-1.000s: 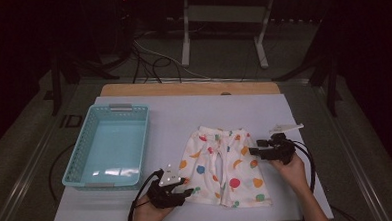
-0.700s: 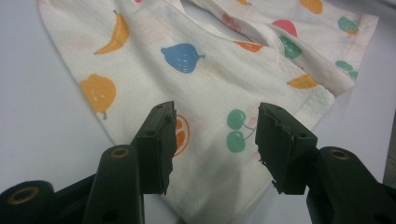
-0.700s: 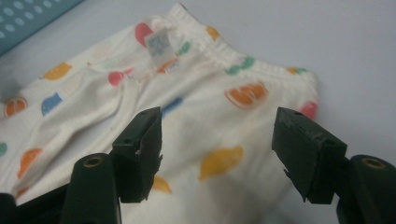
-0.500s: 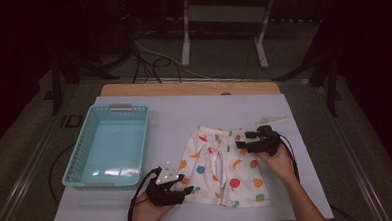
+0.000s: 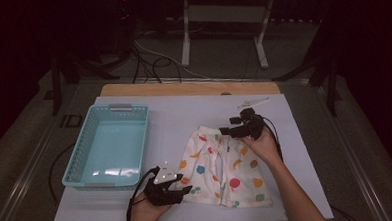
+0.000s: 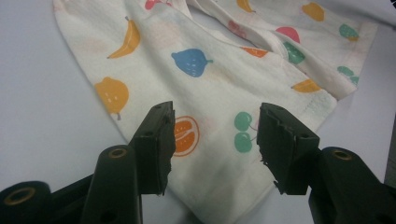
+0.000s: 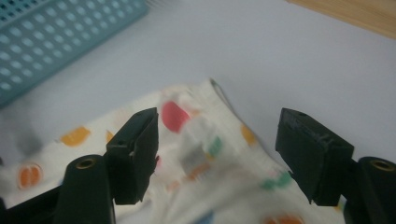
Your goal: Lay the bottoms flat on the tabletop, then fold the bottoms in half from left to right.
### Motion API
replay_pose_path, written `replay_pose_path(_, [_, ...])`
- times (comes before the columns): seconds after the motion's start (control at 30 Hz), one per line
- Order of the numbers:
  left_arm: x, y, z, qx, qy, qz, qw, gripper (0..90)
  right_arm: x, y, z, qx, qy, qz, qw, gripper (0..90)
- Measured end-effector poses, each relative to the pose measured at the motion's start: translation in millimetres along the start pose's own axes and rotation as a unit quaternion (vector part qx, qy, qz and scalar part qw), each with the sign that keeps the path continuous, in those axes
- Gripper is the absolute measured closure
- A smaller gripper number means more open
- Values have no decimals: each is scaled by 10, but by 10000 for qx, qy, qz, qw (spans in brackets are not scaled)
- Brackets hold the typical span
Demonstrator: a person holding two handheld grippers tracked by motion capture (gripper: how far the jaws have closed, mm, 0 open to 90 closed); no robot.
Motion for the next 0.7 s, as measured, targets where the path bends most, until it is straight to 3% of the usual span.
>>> replay_pose_path(0.07, [0,9,-3,19,-12,-13,10000,470,19,-11,-65,205,-56,-42,9998,271])
replay_pose_path(0.23, [-7,8,5,18,-11,-49,10000,470,78,-176,-144,135,-59,140,9998,304])
replay_pose_path(0.5, [-28,63,14,86,38,-45,9999,472,-14,-184,-273,88,-48,47,9999,321])
replay_pose_path(0.57, [-29,65,12,93,44,-51,9999,472,-53,-194,-301,179,-53,40,9998,293])
replay_pose_path(0.67, [-15,61,23,74,-1,-44,10000,472,-56,-294,-340,353,-91,67,9993,296])
replay_pose_path(0.7, [-7,63,29,77,-7,-34,10000,472,-41,-357,-356,292,-195,-1,9994,306])
Point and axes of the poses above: each handheld gripper's, and its own axes: z roughly backward along the jaws, y roughly out of its underside, x roughly to its left, the point moved 10 cm from there along -z, roughly forward along the jaws, and after that the axes turned 7 degrees about -x, right-handed, at the moved point
